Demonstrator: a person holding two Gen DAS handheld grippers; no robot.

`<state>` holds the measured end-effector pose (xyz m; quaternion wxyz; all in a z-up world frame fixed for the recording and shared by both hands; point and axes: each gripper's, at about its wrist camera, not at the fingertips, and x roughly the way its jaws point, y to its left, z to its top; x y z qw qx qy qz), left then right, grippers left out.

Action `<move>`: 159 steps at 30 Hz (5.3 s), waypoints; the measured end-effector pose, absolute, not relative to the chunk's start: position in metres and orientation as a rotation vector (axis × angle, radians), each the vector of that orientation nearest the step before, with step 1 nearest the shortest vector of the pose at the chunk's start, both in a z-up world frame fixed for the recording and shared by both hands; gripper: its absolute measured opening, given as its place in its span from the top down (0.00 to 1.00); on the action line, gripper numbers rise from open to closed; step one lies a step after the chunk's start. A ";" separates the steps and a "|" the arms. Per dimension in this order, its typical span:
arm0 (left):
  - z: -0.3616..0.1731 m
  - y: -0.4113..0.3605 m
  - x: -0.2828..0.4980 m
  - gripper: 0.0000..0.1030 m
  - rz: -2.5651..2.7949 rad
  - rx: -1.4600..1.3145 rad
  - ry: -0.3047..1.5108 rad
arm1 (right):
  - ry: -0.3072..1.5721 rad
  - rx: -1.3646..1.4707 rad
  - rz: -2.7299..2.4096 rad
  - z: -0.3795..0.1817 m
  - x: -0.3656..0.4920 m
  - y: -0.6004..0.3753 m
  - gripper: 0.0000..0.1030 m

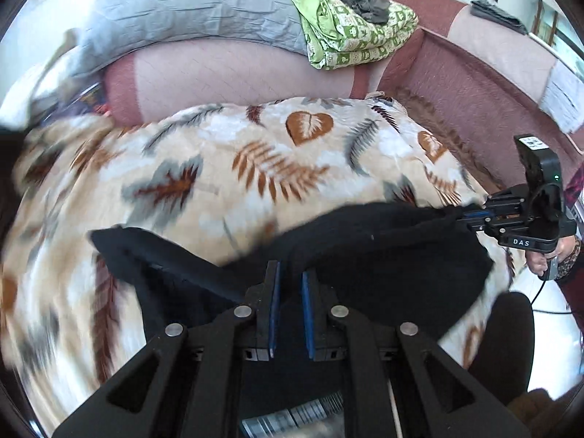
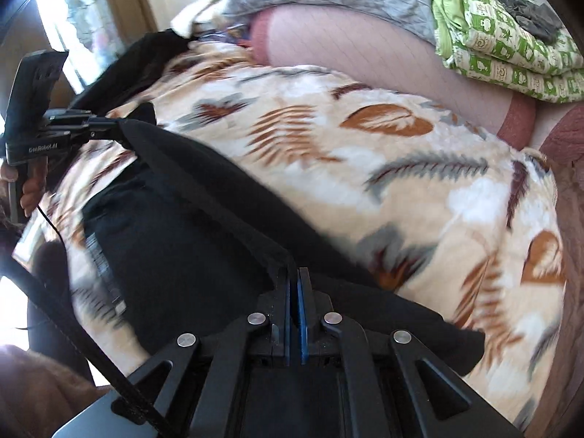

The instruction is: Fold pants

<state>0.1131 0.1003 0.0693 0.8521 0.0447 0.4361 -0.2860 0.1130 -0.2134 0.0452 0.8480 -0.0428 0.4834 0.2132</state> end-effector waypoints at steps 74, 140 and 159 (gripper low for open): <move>-0.030 0.240 0.099 0.48 0.023 -0.335 1.287 | 1.017 0.252 -0.253 -0.009 -0.026 -0.323 0.80; -0.052 0.182 0.173 0.13 -0.092 -0.155 0.929 | 1.119 0.433 0.403 0.003 0.163 -0.161 0.57; -0.032 0.191 0.157 0.07 -0.219 -0.294 0.863 | 0.937 0.477 0.034 0.042 0.099 -0.251 0.49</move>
